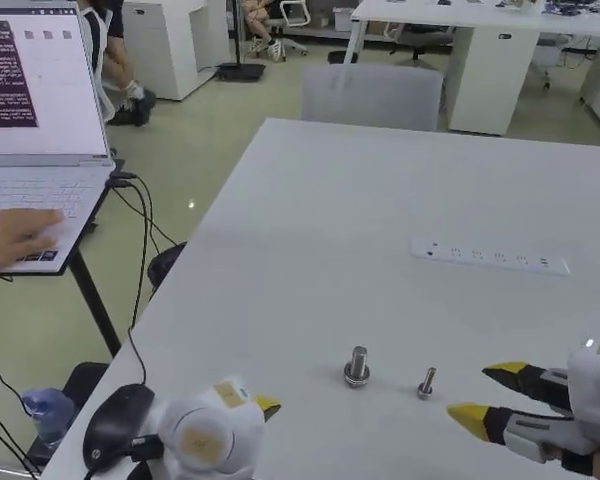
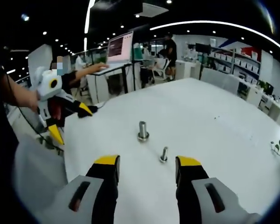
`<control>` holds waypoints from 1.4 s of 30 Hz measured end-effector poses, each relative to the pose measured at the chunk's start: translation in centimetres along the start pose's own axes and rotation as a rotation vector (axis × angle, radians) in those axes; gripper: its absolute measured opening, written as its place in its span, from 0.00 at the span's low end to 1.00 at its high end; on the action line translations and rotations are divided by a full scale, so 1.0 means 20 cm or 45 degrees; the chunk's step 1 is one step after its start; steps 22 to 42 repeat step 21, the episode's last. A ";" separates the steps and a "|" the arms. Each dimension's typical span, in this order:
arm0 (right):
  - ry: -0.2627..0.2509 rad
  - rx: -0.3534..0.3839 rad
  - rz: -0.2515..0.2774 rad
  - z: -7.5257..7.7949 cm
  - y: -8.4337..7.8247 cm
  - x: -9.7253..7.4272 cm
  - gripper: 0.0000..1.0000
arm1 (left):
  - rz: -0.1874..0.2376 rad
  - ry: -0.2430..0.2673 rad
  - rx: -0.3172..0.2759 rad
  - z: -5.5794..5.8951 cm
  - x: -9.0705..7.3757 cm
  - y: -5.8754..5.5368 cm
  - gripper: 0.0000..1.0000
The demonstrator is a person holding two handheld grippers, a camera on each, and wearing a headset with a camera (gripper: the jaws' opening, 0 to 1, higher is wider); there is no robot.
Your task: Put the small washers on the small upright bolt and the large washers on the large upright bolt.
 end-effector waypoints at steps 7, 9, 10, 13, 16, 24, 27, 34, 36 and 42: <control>-0.059 0.101 0.019 -0.05 -0.12 -0.10 0.53 | 0.022 0.004 0.004 0.02 -0.02 0.02 0.75; -0.058 0.117 0.015 -0.08 -0.17 -0.13 0.55 | 0.022 0.003 -0.002 0.03 -0.02 0.01 0.75; -0.059 0.117 0.010 -0.09 -0.19 -0.14 0.56 | 0.026 0.005 -0.006 0.03 -0.03 0.01 0.75; -0.070 0.139 0.000 -0.12 -0.25 -0.17 0.61 | 0.028 0.003 -0.019 0.04 -0.03 0.00 0.76; -0.069 0.168 0.002 -0.15 -0.28 -0.18 0.65 | 0.009 0.002 -0.020 0.05 -0.03 -0.03 0.77; -0.058 0.173 -0.016 -0.18 -0.32 -0.15 0.70 | -0.025 0.006 -0.013 0.08 -0.03 -0.07 0.79; -0.058 0.173 -0.016 -0.18 -0.32 -0.15 0.70 | -0.025 0.006 -0.013 0.08 -0.03 -0.07 0.79; -0.058 0.173 -0.016 -0.18 -0.32 -0.15 0.70 | -0.025 0.006 -0.013 0.08 -0.03 -0.07 0.79; -0.058 0.173 -0.016 -0.18 -0.32 -0.15 0.70 | -0.025 0.006 -0.013 0.08 -0.03 -0.07 0.79; -0.058 0.173 -0.016 -0.18 -0.32 -0.15 0.70 | -0.025 0.006 -0.013 0.08 -0.03 -0.07 0.79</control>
Point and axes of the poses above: the centre of the closed fingertips' face, and the gripper's own axes: x roughly forward along the fingers, z roughly to its right, y roughly out of its top, the point moved 2 cm from there along -x, roughly backward along the fingers, and after that the axes turned 1 degree about y, right-handed, at the moved point
